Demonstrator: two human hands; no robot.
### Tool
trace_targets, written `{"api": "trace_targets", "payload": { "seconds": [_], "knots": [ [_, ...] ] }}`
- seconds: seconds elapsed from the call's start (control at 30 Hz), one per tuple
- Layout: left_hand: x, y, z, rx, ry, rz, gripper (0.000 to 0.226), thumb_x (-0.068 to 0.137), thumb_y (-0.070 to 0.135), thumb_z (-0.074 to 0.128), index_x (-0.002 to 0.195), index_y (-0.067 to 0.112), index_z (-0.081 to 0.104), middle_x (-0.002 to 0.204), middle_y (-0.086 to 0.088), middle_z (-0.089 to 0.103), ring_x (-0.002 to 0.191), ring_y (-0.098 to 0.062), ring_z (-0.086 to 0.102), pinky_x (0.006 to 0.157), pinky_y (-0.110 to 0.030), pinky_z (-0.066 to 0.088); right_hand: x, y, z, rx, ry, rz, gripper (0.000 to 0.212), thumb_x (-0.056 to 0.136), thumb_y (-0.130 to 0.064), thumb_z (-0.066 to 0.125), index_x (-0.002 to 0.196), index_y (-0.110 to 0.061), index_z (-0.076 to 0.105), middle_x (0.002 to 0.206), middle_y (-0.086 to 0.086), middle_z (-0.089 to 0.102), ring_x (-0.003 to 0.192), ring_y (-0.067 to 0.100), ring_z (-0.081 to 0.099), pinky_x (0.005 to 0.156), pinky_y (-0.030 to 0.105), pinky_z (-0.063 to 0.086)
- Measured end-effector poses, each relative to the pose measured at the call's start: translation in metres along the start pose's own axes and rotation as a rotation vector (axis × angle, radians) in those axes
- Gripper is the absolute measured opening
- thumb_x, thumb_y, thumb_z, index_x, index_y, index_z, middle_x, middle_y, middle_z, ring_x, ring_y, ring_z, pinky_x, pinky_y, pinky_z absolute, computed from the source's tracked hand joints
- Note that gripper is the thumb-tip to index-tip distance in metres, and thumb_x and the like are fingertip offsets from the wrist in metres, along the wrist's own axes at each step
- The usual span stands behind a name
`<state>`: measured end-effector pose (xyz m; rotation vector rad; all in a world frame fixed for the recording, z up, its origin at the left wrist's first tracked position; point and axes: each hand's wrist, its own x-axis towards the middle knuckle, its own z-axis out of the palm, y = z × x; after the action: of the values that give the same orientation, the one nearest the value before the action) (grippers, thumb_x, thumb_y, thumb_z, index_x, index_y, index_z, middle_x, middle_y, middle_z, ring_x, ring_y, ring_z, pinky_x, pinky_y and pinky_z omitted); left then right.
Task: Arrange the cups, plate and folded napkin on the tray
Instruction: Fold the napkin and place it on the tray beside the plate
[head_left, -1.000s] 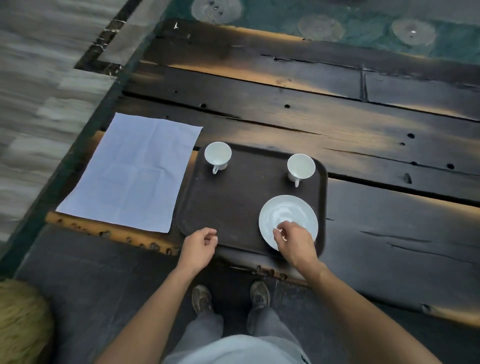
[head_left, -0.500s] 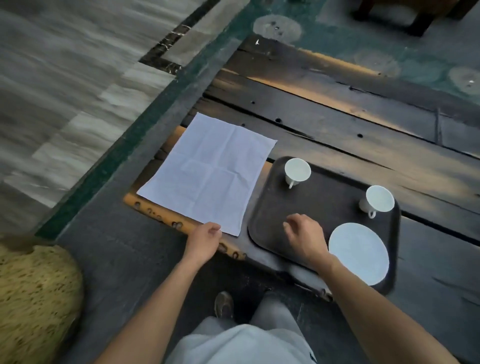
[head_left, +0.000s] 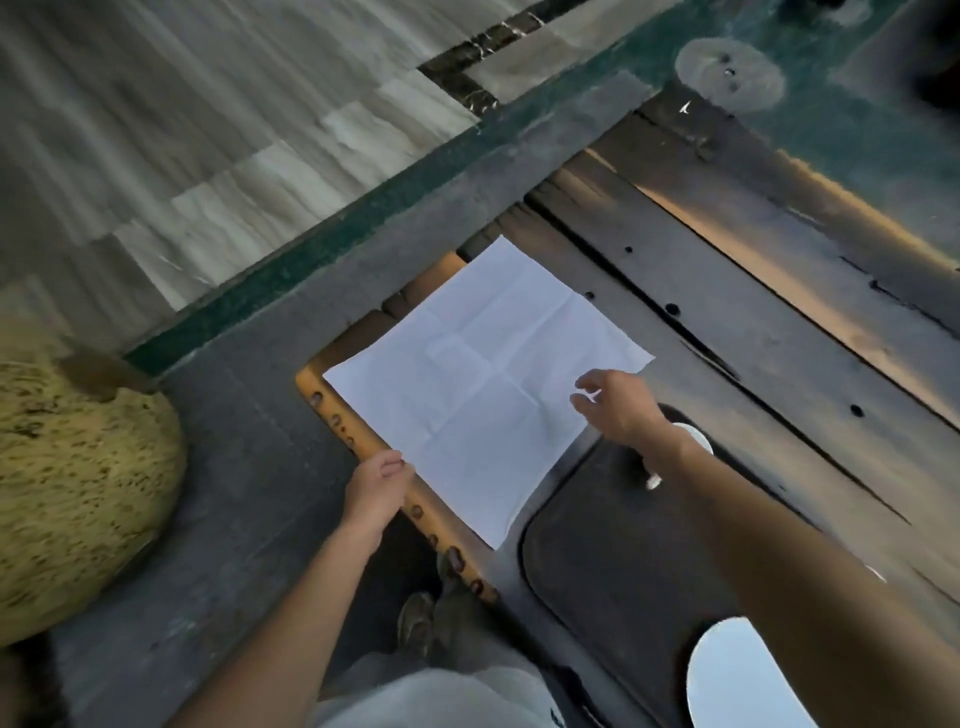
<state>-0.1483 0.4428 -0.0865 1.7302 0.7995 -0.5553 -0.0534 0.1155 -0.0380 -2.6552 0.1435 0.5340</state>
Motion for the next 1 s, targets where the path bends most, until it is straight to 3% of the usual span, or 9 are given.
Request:
{"api": "trace_targets", "payload": {
  "seconds": [0.07, 0.13, 0.3, 0.43, 0.6, 0.7, 0.8, 0.9, 1.0],
  "knots": [
    [0.011, 0.005, 0.003, -0.058, 0.038, -0.05, 0.03, 0.099, 0.022, 0.063, 0.129, 0.02, 0.059, 0.117, 0.002, 0.063, 0.105, -0.018, 0.063, 0.078, -0.032, 0.057, 0.039, 0.006, -0.011, -0.04, -0.03, 0.003, 0.034, 0.093, -0.034, 0.065, 0.121, -0.014, 0.069, 0.119, 0.005, 0.071, 0.11, 0.025, 0.064, 0.094, 0.032, 0.047],
    [0.023, 0.01, 0.006, -0.116, 0.079, -0.099, 0.025, 0.099, 0.022, 0.064, 0.123, 0.024, 0.057, 0.116, 0.001, 0.063, 0.103, -0.018, 0.063, 0.073, -0.029, 0.054, 0.076, 0.011, -0.022, -0.094, -0.077, 0.005, 0.036, 0.094, -0.035, 0.064, 0.124, -0.015, 0.068, 0.122, 0.004, 0.069, 0.114, 0.025, 0.062, 0.094, 0.031, 0.046],
    [0.051, 0.023, 0.014, -0.164, 0.194, -0.197, 0.025, 0.097, 0.021, 0.067, 0.121, 0.022, 0.058, 0.111, -0.001, 0.065, 0.099, -0.021, 0.066, 0.082, -0.036, 0.057, 0.153, 0.019, -0.043, -0.146, -0.147, 0.037, 0.048, 0.097, -0.035, 0.059, 0.139, -0.013, 0.055, 0.133, 0.011, 0.062, 0.122, 0.03, 0.057, 0.095, 0.035, 0.047],
    [0.068, 0.032, 0.018, -0.134, 0.333, -0.23, 0.017, 0.096, 0.022, 0.068, 0.112, 0.022, 0.061, 0.108, -0.005, 0.067, 0.095, -0.024, 0.068, 0.083, -0.042, 0.06, 0.196, 0.019, -0.048, -0.174, -0.087, 0.018, 0.037, 0.095, -0.028, 0.058, 0.12, -0.001, 0.058, 0.119, 0.021, 0.064, 0.111, 0.039, 0.06, 0.084, 0.036, 0.046],
    [0.074, 0.032, 0.025, -0.279, 0.445, -0.316, 0.028, 0.094, 0.02, 0.071, 0.117, 0.014, 0.057, 0.105, -0.009, 0.068, 0.092, -0.025, 0.069, 0.076, -0.039, 0.06, 0.221, 0.011, -0.042, -0.097, -0.11, 0.058, 0.046, 0.097, -0.034, 0.061, 0.127, 0.0, 0.056, 0.126, 0.023, 0.063, 0.118, 0.041, 0.058, 0.095, 0.041, 0.049],
    [0.077, 0.031, 0.03, -0.298, 0.396, -0.358, 0.017, 0.095, 0.023, 0.07, 0.109, 0.015, 0.066, 0.102, -0.008, 0.071, 0.092, -0.025, 0.067, 0.07, -0.034, 0.055, 0.228, 0.015, -0.04, -0.023, -0.074, 0.079, 0.038, 0.092, -0.031, 0.065, 0.111, 0.003, 0.065, 0.113, 0.025, 0.069, 0.106, 0.041, 0.064, 0.087, 0.044, 0.054],
    [0.081, 0.029, 0.029, -0.271, 0.395, -0.337, 0.005, 0.095, 0.023, 0.07, 0.096, 0.02, 0.066, 0.102, -0.005, 0.071, 0.093, -0.024, 0.067, 0.069, -0.033, 0.053, 0.229, 0.021, -0.036, 0.073, -0.095, 0.114, 0.036, 0.087, -0.03, 0.067, 0.092, 0.005, 0.068, 0.094, 0.025, 0.071, 0.092, 0.04, 0.065, 0.066, 0.04, 0.052],
    [0.088, 0.032, 0.021, -0.258, 0.392, -0.285, 0.005, 0.094, 0.018, 0.071, 0.093, 0.019, 0.066, 0.102, -0.004, 0.072, 0.094, -0.024, 0.069, 0.069, -0.034, 0.056, 0.226, 0.026, -0.032, 0.123, -0.147, 0.186, 0.037, 0.087, -0.042, 0.068, 0.08, -0.006, 0.067, 0.079, 0.008, 0.066, 0.073, 0.021, 0.059, 0.055, 0.029, 0.038],
    [0.097, 0.04, 0.008, -0.219, 0.37, -0.251, 0.008, 0.095, 0.012, 0.07, 0.096, 0.019, 0.065, 0.105, -0.004, 0.072, 0.097, -0.026, 0.07, 0.076, -0.037, 0.059, 0.22, 0.025, -0.026, 0.201, -0.11, 0.242, 0.031, 0.086, -0.041, 0.069, 0.078, -0.011, 0.063, 0.072, -0.001, 0.057, 0.062, 0.012, 0.05, 0.051, 0.026, 0.037]
  ]
}}
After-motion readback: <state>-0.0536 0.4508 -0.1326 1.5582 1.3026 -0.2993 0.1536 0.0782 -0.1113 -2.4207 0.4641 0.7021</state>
